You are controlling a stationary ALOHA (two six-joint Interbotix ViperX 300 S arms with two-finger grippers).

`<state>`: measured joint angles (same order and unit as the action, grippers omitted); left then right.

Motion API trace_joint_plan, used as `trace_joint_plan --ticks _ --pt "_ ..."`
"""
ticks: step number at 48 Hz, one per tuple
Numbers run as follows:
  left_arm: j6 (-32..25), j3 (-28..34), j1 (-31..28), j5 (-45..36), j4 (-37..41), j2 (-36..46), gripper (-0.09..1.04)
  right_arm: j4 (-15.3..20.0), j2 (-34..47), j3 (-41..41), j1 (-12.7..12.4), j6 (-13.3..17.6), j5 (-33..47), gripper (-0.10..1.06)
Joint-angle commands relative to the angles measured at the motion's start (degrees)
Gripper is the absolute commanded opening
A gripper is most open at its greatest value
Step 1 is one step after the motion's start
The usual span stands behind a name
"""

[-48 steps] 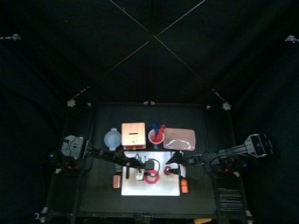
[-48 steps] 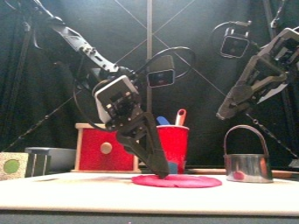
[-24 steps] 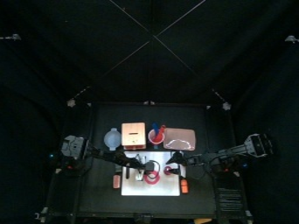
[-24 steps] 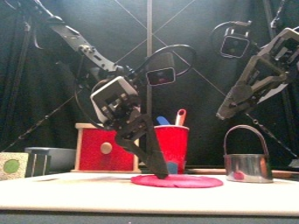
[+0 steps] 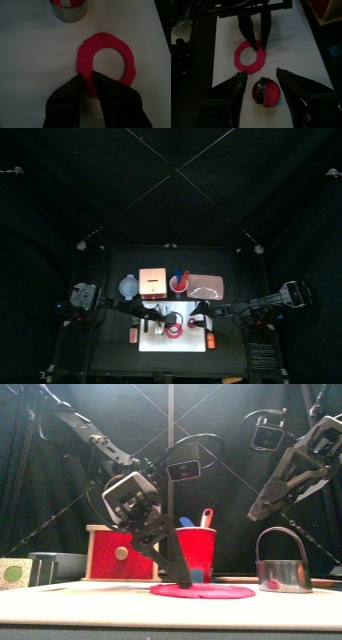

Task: Get the cutter from the drawer then cut the dough then place the extra dough in the bowl
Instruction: Place the extra dough in the bowl

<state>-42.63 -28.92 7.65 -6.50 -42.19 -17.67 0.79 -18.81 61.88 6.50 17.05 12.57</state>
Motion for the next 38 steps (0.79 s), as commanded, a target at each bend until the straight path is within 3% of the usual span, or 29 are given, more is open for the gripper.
trace_joint_plan --ticks 1,16,38 --pt "-0.09 0.53 0.70 -0.18 0.44 0.35 0.63 0.09 -0.62 -0.53 -0.09 0.09 0.35 0.85" --pt "-0.09 0.44 0.79 -0.26 1.23 0.53 0.54 0.00 -0.62 -0.53 -0.09 0.09 0.44 0.85" --pt "-0.09 0.88 1.14 0.00 4.22 5.01 0.53 0.00 -0.18 -0.53 -0.09 0.09 0.35 0.85"
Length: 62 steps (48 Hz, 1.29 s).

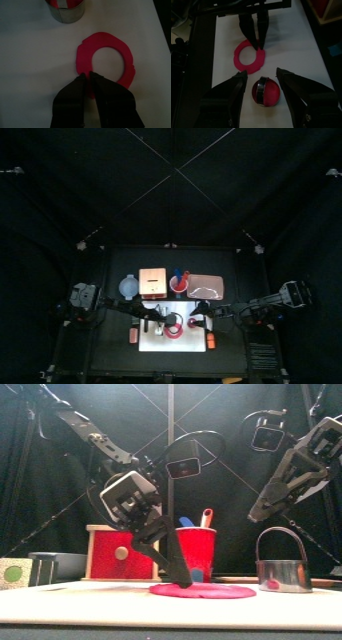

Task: Get the cutter from the drawer then cut the dough then place the extra dough in the bowl
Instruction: Place the extra dough in the bowl

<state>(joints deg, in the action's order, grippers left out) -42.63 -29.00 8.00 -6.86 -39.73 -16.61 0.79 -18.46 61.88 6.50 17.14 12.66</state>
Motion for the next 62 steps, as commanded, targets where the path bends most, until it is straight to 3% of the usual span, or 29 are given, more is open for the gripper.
trace_joint_plan --ticks 1,25,51,62 --pt "-0.09 1.05 0.88 0.35 2.29 4.75 0.53 0.09 -0.62 -0.53 -0.09 0.00 0.26 0.85" --pt "-0.09 -1.05 -1.05 4.13 10.63 19.34 0.53 0.09 -0.53 -0.62 -0.26 0.00 0.26 0.85" --pt "-0.35 -15.38 -13.36 12.74 12.92 41.13 0.53 0.09 -0.53 -0.79 -0.44 0.00 0.26 0.85" --pt "-0.35 -21.36 -18.46 12.39 14.06 51.59 0.53 0.62 -0.18 -0.88 -0.35 0.00 0.26 0.85"
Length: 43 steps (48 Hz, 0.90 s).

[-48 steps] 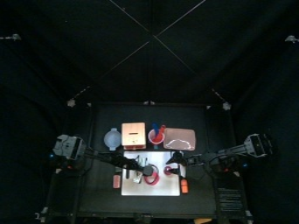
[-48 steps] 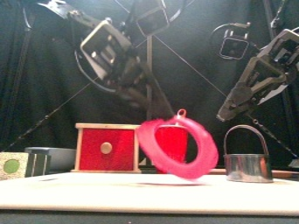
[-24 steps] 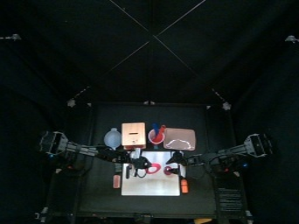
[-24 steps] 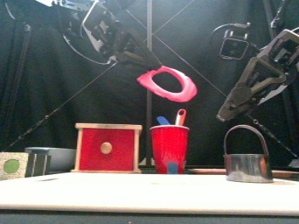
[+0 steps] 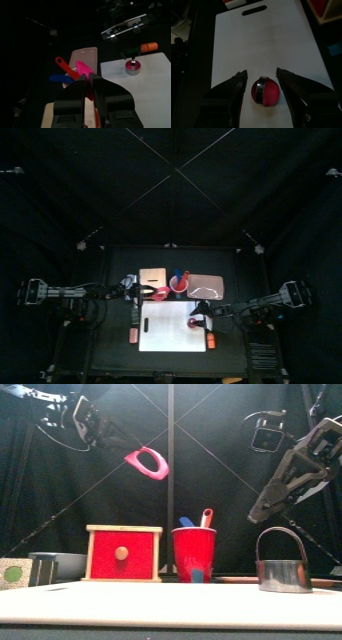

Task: Get the cutter from the drawer then cut the dough then place the extra dough in the bowl
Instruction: Place the extra dough in the bowl

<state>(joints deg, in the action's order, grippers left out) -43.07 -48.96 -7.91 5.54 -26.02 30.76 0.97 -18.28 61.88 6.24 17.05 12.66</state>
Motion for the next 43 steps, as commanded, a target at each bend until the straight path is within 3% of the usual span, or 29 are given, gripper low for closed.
trace_joint_plan --ticks 1,19,43 --pt "0.09 -2.02 -3.16 -0.18 0.35 4.92 0.53 0.44 -0.26 -0.88 -0.18 0.09 0.26 0.85" --pt "0.26 -13.71 -14.59 -0.88 -6.15 12.83 0.53 0.53 0.26 -0.88 -0.09 0.09 0.26 0.85" --pt "0.26 -19.16 -17.40 -1.49 -8.79 16.26 0.53 1.49 1.05 -0.53 0.35 0.09 0.26 0.85"
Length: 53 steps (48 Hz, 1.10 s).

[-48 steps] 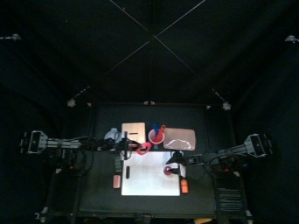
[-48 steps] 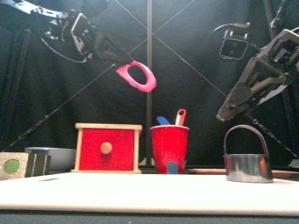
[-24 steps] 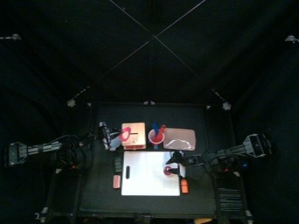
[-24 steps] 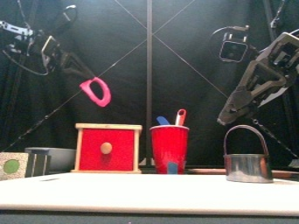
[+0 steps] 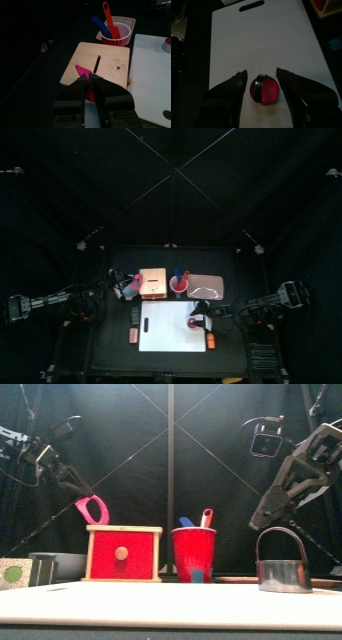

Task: Get the cutter from the drawer then cut the dough then place the extra dough in the bowl
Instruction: Place the extra dough in the bowl

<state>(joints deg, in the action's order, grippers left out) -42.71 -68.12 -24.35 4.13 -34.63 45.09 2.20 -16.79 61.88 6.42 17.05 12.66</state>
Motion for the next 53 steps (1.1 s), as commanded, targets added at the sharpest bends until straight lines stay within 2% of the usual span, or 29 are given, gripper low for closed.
trace_joint_plan --ticks 1,14,27,53 --pt "-0.09 -0.26 -1.23 -0.26 -0.18 2.46 0.53 0.35 -0.35 -0.53 0.18 0.09 0.26 0.85" --pt "0.00 -2.72 -5.71 -5.45 -0.97 5.80 0.53 0.88 0.09 -0.70 0.18 0.09 0.26 0.85" --pt "0.09 -5.19 -6.15 -5.71 -2.64 4.48 0.53 0.79 0.35 -0.88 0.18 0.09 0.26 0.85" --pt "0.35 -6.77 -6.33 -3.52 -6.94 -4.57 0.56 0.88 0.35 -1.05 0.09 0.09 0.26 0.85"
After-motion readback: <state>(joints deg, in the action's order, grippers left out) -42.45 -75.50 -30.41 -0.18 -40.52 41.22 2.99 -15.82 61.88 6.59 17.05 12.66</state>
